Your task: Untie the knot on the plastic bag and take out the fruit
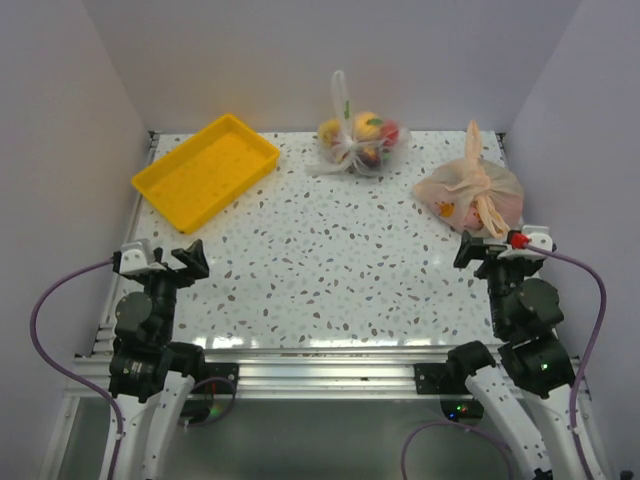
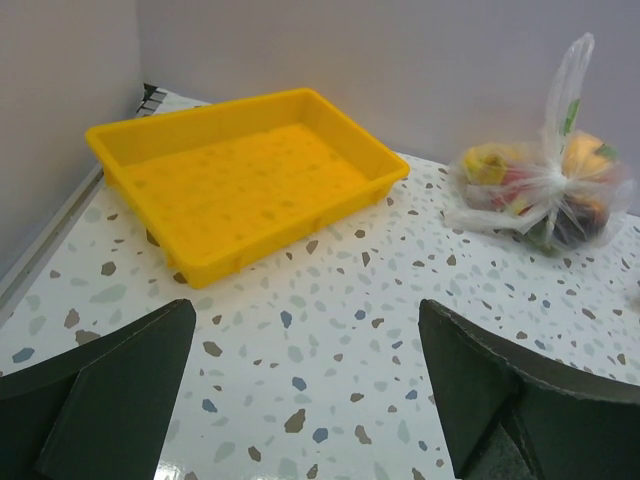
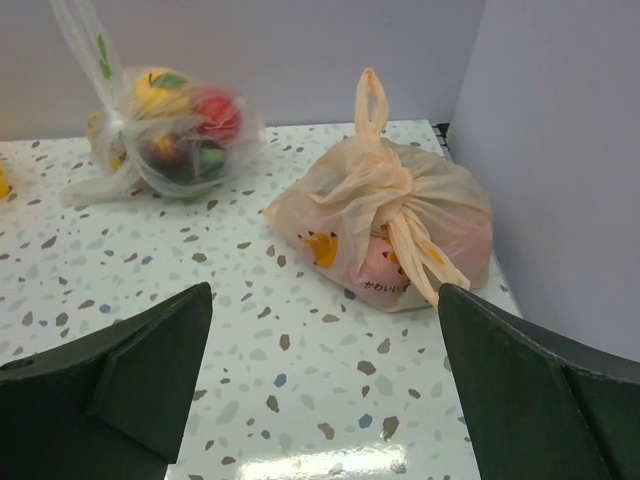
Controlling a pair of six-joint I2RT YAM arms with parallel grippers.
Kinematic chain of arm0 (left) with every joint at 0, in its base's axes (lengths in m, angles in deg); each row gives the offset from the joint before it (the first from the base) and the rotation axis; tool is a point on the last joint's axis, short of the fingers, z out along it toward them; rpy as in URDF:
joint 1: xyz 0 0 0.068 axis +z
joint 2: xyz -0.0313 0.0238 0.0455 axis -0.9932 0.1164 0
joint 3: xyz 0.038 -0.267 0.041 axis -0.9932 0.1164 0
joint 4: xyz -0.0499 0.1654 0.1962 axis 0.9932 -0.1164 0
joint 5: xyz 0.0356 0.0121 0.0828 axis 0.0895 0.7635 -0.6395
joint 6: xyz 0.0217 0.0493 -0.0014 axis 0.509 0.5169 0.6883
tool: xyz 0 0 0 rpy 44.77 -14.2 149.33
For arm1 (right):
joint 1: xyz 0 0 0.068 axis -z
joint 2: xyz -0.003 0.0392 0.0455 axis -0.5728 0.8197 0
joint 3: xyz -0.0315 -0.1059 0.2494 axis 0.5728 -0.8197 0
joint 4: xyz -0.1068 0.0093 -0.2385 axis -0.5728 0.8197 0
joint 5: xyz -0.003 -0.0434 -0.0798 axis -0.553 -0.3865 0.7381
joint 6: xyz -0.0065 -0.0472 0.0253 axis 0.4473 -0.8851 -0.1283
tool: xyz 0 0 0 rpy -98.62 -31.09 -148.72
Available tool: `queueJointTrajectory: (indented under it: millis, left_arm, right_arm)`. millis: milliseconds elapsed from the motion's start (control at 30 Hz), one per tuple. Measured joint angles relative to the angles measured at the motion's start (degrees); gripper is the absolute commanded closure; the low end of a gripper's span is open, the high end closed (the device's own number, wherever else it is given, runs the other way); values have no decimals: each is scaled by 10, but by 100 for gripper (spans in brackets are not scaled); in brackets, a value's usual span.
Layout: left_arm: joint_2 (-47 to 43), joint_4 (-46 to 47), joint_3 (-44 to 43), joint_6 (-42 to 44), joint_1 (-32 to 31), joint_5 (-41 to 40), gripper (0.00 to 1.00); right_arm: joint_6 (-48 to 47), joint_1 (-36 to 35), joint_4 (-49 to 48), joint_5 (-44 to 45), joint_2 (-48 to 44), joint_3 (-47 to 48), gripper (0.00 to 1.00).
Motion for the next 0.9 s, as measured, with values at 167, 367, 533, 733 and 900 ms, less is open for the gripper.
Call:
queueJointTrajectory:
  millis: [167,367,533,733,900]
  left_arm:
    - [-11,0,0,0,0,0,0]
    - [-23,0,0,0,0,-2,0]
    - [-35,-1,0,0,0,-3,0]
    - [-41,-1,0,0,0,-4,0]
    - [-47,0,0,1,0,-4,0]
  right_arm:
    - [44,0,0,-8,71,32,1]
    - [125,0,16,10,259,123,1]
    - [186,4,22,59,422,190,1]
    - [245,77,20,66,599,244,1]
    - [299,129,0,70,685,256,1]
